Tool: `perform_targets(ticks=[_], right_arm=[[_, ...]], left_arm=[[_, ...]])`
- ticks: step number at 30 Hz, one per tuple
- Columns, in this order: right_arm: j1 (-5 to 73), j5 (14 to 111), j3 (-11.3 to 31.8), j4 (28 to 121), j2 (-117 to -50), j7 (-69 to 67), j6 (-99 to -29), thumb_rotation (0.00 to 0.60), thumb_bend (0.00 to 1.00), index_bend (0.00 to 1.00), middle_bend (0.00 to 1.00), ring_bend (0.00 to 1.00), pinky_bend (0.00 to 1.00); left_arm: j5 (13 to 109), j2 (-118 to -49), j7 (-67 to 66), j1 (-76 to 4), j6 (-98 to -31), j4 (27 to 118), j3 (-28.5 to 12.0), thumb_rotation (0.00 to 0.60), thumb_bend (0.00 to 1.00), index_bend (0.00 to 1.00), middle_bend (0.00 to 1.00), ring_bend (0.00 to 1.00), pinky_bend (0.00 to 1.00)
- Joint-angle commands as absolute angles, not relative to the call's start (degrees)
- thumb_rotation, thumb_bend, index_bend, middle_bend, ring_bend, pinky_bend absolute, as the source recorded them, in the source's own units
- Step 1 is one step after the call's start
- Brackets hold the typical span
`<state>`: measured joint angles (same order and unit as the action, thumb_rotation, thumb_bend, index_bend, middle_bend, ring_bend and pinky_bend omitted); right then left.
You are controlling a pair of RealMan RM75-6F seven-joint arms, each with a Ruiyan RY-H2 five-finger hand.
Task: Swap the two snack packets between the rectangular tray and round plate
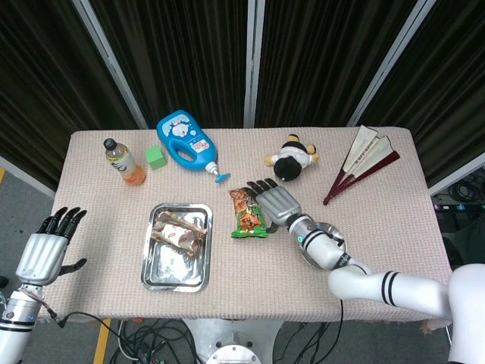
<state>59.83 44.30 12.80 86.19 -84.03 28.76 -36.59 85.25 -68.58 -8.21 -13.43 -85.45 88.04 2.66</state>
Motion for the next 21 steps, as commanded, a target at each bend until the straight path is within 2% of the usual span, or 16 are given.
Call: perform_targets(ticks=[1,13,17,21], right_arm=[[64.06,38.53,10.99,82.22,-87.99,31.20,-35.02,0.600,0.00,0.00,0.00,0.00,0.00],[69.45,28.86,6.77,79.09,-91.66,34.29,-38.47,0.600,0.00,0.00,0.01,0.00,0.00],[69.68,28.14,6.31,78.61,-92.08,33.92,-39.72,0.600,0.00,0.00,0.12,0.02,0.03],[69.44,28.49,6.08,77.64,-92.94,33.17,-40.57,0.600,0.00,0.05,0.26,0.16,0.16]], left_arm=[[85.59,-68.46,-8.15,-12.89,-85.85,87.71,2.47,0.600,0.01,0.10,0.08,0.04,0.19],[86.08,-68.30,-6.45,-11.44,-85.43,86.63,1.63,0.600,0.01,0.10,0.08,0.04,0.19],[86.33,-68.34,-6.18,-11.30,-85.01,86.39,1.32,0.600,0.01,0.10,0.08,0.04,0.19],[86.36,-68.44,-6.10,-11.15,-84.68,86.23,1.00,0.600,0.01,0.10,0.08,0.04,0.19]])
